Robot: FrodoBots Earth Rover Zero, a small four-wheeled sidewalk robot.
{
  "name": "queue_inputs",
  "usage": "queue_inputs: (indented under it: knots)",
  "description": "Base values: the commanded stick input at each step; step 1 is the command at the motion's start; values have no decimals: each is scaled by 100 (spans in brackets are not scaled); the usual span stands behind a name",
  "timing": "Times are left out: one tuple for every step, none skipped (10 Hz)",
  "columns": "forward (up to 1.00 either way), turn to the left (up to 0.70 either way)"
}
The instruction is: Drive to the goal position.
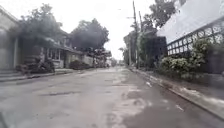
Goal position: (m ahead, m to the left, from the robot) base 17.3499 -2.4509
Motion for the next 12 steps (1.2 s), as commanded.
queue_inputs:
  knots:
    - [70,-35]
    - [70,-35]
    - [70,-35]
    - [70,-35]
    - [70,-22]
    - [70,0]
    - [70,0]
    - [70,0]
    - [70,0]
    - [70,0]
    - [70,0]
    - [70,0]
